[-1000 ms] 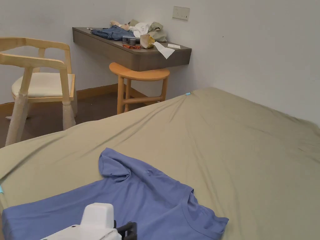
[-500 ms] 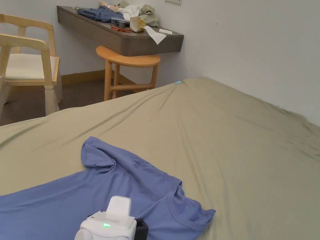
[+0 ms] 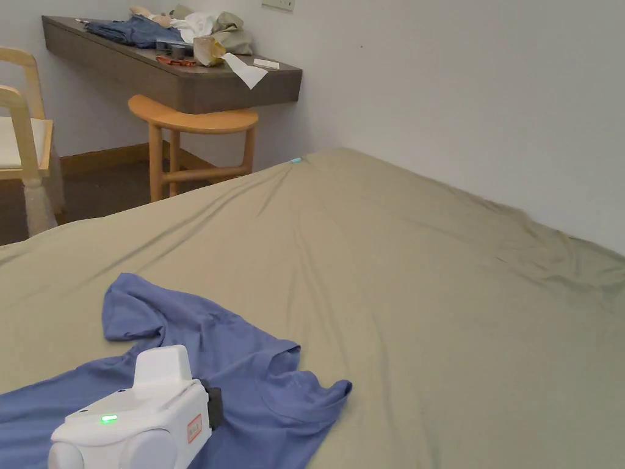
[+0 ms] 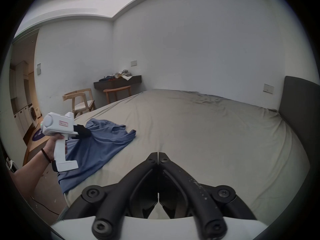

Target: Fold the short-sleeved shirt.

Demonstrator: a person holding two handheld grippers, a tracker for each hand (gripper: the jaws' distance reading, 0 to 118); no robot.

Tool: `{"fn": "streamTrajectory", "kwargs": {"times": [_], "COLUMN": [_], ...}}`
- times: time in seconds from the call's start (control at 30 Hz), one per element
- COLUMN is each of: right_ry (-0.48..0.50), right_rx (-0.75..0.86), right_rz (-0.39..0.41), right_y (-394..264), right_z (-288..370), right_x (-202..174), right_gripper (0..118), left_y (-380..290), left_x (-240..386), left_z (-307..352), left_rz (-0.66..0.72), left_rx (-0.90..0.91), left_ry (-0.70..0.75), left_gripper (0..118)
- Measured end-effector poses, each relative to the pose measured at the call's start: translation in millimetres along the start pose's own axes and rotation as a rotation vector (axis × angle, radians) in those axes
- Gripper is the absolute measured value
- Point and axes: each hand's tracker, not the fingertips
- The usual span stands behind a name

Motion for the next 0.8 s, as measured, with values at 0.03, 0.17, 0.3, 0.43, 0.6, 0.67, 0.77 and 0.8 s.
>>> {"fn": "streamTrajectory", "kwargs": {"times": [0.03, 0.17, 0.3, 0.43, 0.6, 0.67, 0.77, 0.8], "right_ry": [-0.011, -0.066, -0.143, -0.3, -0.465, -0.525, -0.605, -0.627], "right_rx": [0.009, 0.057, 0.084, 0.105, 0.152, 0.167, 0.182, 0.188], "right_rz": [-0.013, -0.063, -0.097, -0.111, -0.219, -0.234, -0.254, -0.263], "right_y": [-1, -8, -17, -29, -49, -55, -64, -67], "right_z": [6, 40, 86, 132, 193, 213, 241, 251], "right_x": [4, 22, 42, 65, 93, 99, 105, 107], "right_gripper": [2, 2, 2, 2, 2, 2, 2, 2], "left_y": [3, 5, -2, -18, -51, -70, -103, -118], "left_x": [7, 44, 97, 166, 268, 305, 354, 369], "left_z": [5, 13, 23, 36, 78, 108, 152, 171], "left_rz": [-0.025, -0.069, -0.056, -0.149, -0.236, -0.286, -0.369, -0.401], "left_rx": [0.006, 0.029, 0.024, 0.022, -0.017, -0.038, -0.081, -0.107], "left_ry": [-0.009, -0.044, -0.177, -0.31, -0.585, -0.712, -0.913, -1.0], "left_gripper": [7, 7, 7, 7, 7, 7, 7, 7]}}
